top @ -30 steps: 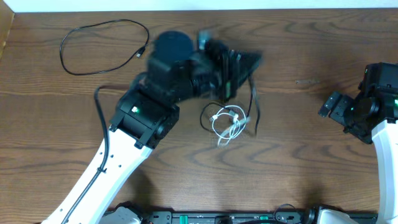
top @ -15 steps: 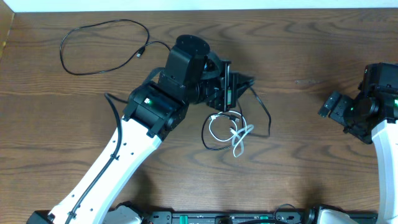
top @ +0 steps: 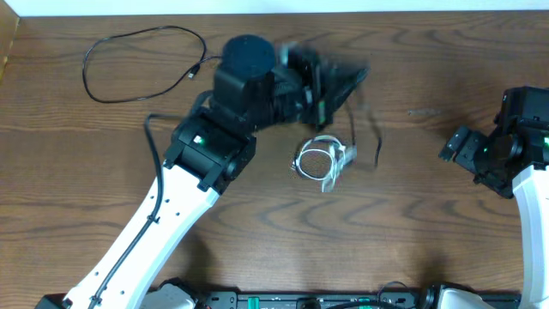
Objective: Untangle cables
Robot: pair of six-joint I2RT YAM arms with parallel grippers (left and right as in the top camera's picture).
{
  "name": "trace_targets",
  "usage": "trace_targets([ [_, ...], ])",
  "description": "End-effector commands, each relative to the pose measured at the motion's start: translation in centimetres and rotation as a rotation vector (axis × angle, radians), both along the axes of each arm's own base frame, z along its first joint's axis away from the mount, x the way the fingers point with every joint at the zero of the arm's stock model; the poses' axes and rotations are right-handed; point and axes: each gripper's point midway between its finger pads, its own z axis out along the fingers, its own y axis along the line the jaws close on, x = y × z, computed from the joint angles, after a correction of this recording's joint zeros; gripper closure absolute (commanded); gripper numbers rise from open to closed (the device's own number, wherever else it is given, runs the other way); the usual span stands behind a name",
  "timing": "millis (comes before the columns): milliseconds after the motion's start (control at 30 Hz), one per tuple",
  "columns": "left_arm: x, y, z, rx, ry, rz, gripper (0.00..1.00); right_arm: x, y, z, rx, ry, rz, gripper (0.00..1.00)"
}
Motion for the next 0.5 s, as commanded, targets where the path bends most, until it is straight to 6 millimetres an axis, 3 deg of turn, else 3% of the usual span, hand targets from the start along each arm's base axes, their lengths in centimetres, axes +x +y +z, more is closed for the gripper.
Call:
trace_targets([
  [0,0.1,-0.6,-0.4,-0.041,0.073,-0.005,0.93,-0.1,-0.2,0.2,0.001,-0.008,-0.021,0.01],
  [100,0.4,-1.5,5.6,-0.198,-0.151,-0.06,0.92,-0.1,-0.2,0.2,0.001,-0.008,-0.021,0.01],
  [167,0.3,-1.6,7.0,-0.229,-0.215,-0.07,0.93,-0.1,-0.2,0.2,0.002,-0.008,-0.021,0.01],
  [200,0.3,-1.6,6.5,-0.207,-0.213,-0.073,0.92,-0.1,-0.2,0.2,0.001,-0.008,-0.021,0.01],
  [233,0.2,-1.6,4.5,-0.149,-0.155,-0.076,0.93,-0.1,-0.2,0.2,0.001,-0.008,-0.021,0.01],
  [400,-0.5,-0.4,-1.8,0.074,-0.043,-0.077,0.93,-0.1,-0.2,0.2,0.001,-0.008,-0.021,0.01],
  [467,-0.7,0.1,-3.1,0.127,-0.018,-0.066,0.93,-0.1,-0.2,0.2,0.001,-0.008,-0.021,0.01],
])
